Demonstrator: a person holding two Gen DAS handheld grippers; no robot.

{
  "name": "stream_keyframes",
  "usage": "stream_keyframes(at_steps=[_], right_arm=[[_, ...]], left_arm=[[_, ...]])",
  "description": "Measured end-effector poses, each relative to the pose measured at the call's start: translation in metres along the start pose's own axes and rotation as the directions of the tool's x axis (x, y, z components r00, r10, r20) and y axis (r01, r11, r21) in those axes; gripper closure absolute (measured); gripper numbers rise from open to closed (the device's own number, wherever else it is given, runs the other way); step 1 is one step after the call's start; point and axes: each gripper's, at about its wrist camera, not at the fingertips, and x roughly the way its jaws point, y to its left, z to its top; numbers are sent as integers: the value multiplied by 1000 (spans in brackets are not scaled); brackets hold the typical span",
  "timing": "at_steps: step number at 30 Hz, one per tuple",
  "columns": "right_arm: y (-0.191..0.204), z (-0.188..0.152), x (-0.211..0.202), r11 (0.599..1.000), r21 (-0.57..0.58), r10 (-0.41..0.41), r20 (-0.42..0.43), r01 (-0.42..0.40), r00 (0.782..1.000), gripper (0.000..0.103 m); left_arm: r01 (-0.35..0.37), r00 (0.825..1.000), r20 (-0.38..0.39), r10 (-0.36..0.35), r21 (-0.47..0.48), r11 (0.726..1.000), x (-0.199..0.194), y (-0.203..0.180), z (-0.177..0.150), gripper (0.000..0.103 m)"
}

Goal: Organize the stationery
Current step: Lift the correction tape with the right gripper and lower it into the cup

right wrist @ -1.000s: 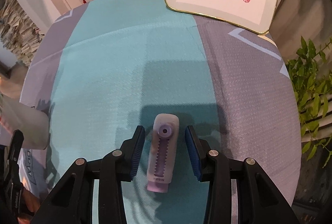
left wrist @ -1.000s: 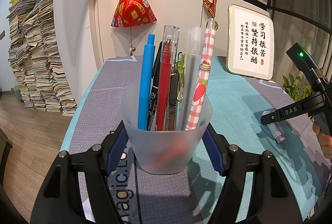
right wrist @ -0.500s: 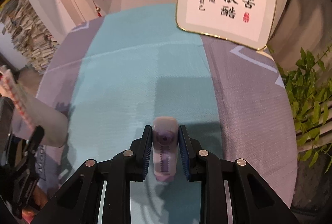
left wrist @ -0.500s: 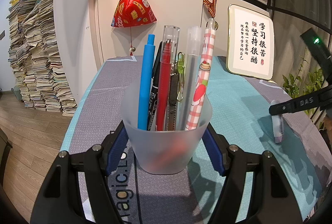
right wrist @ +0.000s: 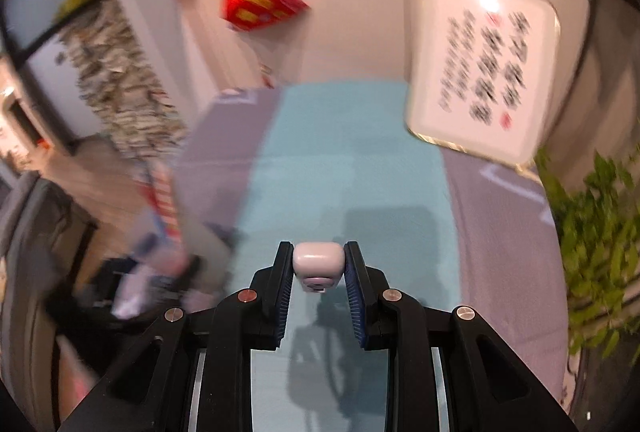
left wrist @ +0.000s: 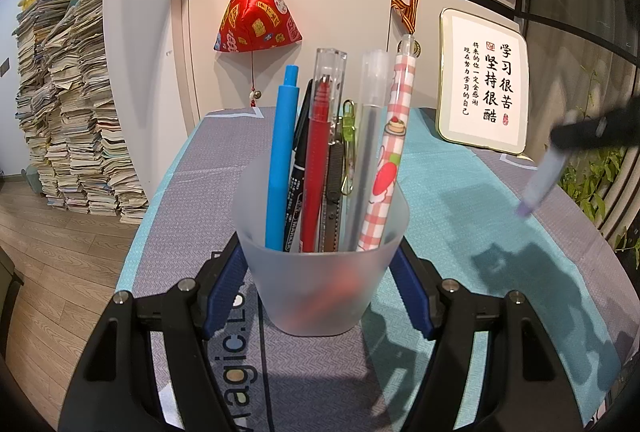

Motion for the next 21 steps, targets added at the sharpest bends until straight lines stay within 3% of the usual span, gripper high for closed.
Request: stream_keyframes(at_steps=[8, 13, 21], right_arm=[[67, 23, -26, 975, -129, 189, 47, -181, 981, 76], [98, 31, -14, 965, -169, 210, 28, -203, 977, 76], [107, 28, 8, 963, -167, 211, -22, -212, 977, 76]], left_arm=[[0, 1000, 0, 0, 0, 1000, 0, 0, 0, 33], [0, 1000, 0, 0, 0, 1000, 0, 0, 0, 33], [1, 1000, 0, -1, 0, 1000, 0, 0, 0, 33]])
